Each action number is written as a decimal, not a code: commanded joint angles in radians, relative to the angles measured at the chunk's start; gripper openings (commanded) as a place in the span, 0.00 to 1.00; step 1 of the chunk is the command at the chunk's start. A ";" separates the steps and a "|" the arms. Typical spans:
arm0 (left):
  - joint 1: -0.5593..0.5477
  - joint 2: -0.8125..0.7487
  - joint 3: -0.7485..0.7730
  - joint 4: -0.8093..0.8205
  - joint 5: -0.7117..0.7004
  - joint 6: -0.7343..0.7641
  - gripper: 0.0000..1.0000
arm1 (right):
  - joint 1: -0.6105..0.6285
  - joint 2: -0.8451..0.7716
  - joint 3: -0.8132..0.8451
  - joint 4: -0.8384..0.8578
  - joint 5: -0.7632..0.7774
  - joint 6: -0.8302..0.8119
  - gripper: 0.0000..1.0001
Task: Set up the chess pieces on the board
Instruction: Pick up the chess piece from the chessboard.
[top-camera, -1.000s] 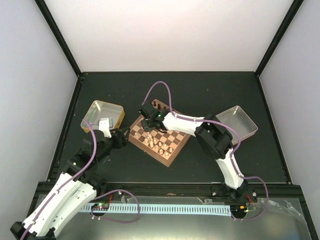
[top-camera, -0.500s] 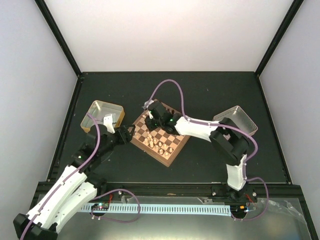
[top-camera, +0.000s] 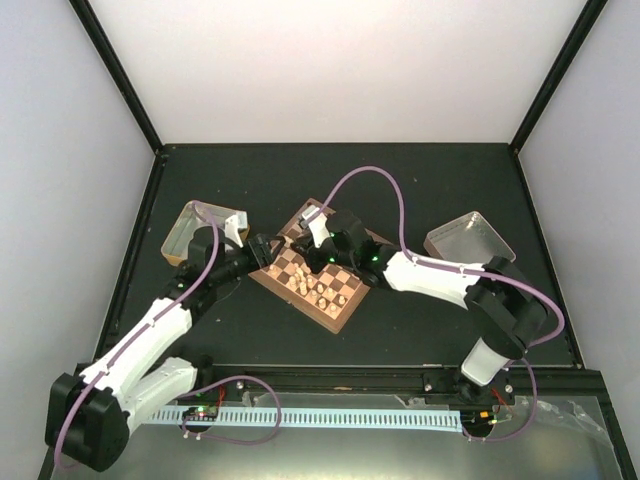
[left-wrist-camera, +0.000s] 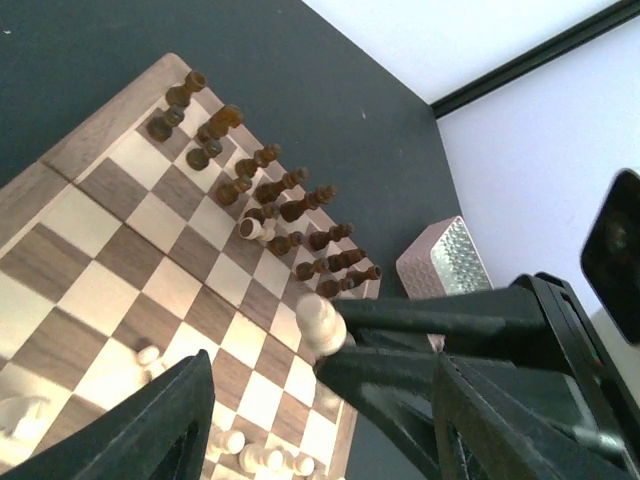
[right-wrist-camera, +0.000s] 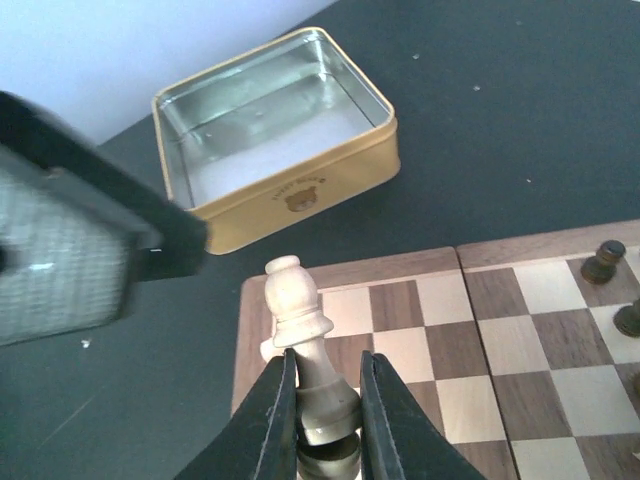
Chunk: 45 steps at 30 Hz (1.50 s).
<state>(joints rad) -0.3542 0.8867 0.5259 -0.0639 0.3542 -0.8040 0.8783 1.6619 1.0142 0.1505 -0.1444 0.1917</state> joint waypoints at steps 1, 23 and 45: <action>0.015 0.058 0.051 0.139 0.114 -0.032 0.57 | -0.004 -0.056 -0.028 0.096 -0.078 -0.017 0.07; 0.023 0.133 0.068 0.198 0.210 0.011 0.01 | -0.005 -0.120 -0.077 0.138 -0.112 0.044 0.12; 0.024 0.115 0.130 0.123 0.270 -0.007 0.02 | -0.042 -0.269 -0.247 0.285 -0.114 0.293 0.59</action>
<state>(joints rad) -0.3344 1.0168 0.6018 0.0643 0.5823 -0.7704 0.8688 1.4719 0.8536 0.2726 -0.2466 0.3199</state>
